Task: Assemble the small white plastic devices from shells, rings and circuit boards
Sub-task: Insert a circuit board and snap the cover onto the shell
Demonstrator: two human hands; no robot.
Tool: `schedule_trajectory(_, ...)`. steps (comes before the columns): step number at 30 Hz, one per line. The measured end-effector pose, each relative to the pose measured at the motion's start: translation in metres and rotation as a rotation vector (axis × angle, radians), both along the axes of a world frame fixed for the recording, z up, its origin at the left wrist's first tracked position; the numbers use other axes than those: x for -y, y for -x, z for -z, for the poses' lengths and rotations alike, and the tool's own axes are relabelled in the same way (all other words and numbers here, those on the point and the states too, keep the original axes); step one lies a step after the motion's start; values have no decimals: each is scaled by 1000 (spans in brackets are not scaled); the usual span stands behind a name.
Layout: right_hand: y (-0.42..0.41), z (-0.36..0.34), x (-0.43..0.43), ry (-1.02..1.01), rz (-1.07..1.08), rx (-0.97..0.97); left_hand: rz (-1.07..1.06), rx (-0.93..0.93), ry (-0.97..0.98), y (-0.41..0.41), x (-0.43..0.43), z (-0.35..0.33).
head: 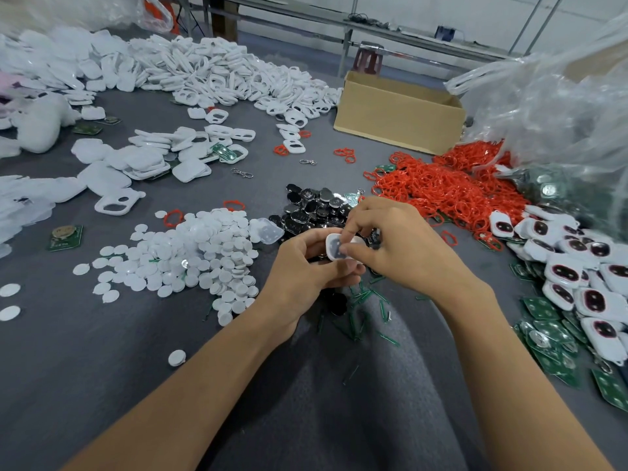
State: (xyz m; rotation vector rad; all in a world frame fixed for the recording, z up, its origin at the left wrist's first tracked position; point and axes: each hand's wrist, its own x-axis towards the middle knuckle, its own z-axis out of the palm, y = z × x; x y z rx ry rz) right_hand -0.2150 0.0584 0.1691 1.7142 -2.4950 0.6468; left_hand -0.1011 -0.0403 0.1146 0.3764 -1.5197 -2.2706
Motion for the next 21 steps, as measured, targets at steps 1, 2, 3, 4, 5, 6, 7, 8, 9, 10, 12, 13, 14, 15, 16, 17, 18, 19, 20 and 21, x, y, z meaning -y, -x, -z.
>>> schedule_trajectory(1, 0, 1, 0, -6, -5, -3, 1, 2, 2, 0, 0, 0)
schedule_trajectory(2, 1, 1, 0, -6, -6, -3, 1, 3, 4, 0, 0, 0)
schedule_trajectory(3, 1, 1, 0, 3, -6, 0, 1, 3, 6, 0, 0, 0)
schedule_trajectory(4, 1, 1, 0, 18, -5, 6, 2, 3, 8, 0, 0, 0)
schedule_trajectory(5, 1, 2, 0, 29, -3, 11, 3, 4, 10, 0, 0, 0)
schedule_trajectory(6, 1, 2, 0, 31, 0, 15, 4, 6, 11, 0, 0, 0)
schedule_trajectory(7, 1, 2, 1, 28, 1, 17, 4, 7, 13, 0, 0, 0)
schedule_trajectory(8, 1, 3, 1, 31, -2, 19, 3, 7, 12, 0, 0, 0)
schedule_trajectory(9, 1, 3, 1, 47, -6, 20, 1, 7, 8, 0, 0, 1)
schedule_trajectory(10, 2, 2, 1, 78, -3, 20, -1, 8, 1, 0, 0, 1)
schedule_trajectory(12, 6, 1, -2, 180, 48, 11, -10, 17, -17, 1, 0, 2)
schedule_trajectory(13, 10, 1, -4, 231, 99, 8, -15, 24, -25, 2, 0, 2)
schedule_trajectory(14, 16, 1, -8, 266, 165, 11, -19, 29, -28, 2, 0, 2)
schedule_trajectory(15, 24, 2, -15, 273, 243, 17, -23, 34, -27, 3, 0, 2)
schedule_trajectory(16, 34, 5, -23, 251, 334, 27, -24, 38, -21, 3, 0, 3)
schedule_trajectory(17, 44, 7, -34, 211, 431, 38, -23, 43, -13, 3, 0, 3)
schedule_trajectory(18, 55, 10, -47, 169, 525, 47, -22, 48, -6, 3, 0, 3)
schedule_trajectory(19, 65, 13, -60, 132, 615, 50, -21, 52, -4, 3, 0, 3)
schedule_trajectory(20, 75, 15, -74, 97, 702, 40, -19, 54, -5, 3, -1, 3)
schedule_trajectory(21, 84, 16, -87, 57, 783, 26, -19, 55, -6, 4, -1, 3)
